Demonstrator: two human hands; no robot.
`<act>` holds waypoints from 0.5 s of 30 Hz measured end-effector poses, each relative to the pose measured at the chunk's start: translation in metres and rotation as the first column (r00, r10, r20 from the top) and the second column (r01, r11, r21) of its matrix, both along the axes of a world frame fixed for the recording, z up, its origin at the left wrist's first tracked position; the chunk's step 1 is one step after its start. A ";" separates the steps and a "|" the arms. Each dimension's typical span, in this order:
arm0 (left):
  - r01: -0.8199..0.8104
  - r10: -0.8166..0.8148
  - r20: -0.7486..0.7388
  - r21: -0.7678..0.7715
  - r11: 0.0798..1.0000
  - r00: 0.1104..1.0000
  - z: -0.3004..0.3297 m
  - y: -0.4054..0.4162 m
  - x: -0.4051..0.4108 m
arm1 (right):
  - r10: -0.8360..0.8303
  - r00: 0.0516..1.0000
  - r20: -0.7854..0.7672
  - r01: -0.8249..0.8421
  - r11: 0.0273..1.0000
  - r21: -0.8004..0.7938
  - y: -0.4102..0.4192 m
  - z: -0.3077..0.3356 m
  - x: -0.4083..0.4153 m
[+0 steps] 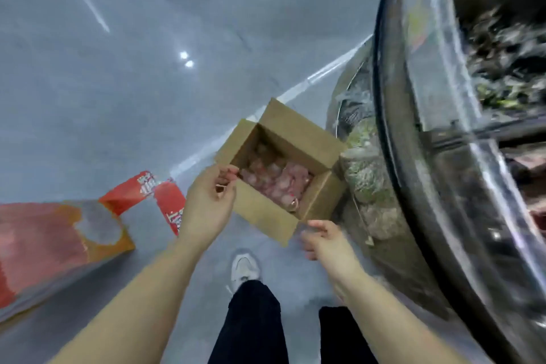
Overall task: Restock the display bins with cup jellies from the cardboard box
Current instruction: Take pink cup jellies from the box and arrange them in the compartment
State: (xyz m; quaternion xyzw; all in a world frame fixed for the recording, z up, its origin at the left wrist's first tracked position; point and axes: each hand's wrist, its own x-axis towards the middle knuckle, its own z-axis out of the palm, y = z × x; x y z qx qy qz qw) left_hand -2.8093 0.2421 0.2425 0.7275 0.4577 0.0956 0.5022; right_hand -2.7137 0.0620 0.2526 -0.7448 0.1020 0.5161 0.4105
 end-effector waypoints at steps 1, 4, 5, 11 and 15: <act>0.058 -0.057 -0.050 0.020 0.998 0.997 -0.034 0.013 0.000 | -0.002 1.000 0.016 0.003 0.997 -0.074 0.004 -0.041 0.004; 0.300 -0.264 -0.237 0.132 0.945 0.935 -0.130 0.052 0.004 | 0.066 0.986 0.152 -0.025 0.966 -0.257 0.007 -0.157 0.024; 0.366 -0.313 -0.283 0.156 0.918 0.906 -0.159 0.064 0.008 | 0.098 0.977 0.187 -0.038 0.953 -0.302 0.008 -0.188 0.032; 0.550 -0.432 -0.435 0.193 0.812 0.790 -0.270 0.080 0.047 | 0.197 0.945 0.260 -0.071 0.902 -0.427 0.010 -0.293 0.054; 0.519 -0.325 -0.527 0.273 0.810 0.785 -0.279 0.079 0.061 | 0.158 0.944 0.291 -0.045 0.932 -0.360 0.002 -0.304 0.054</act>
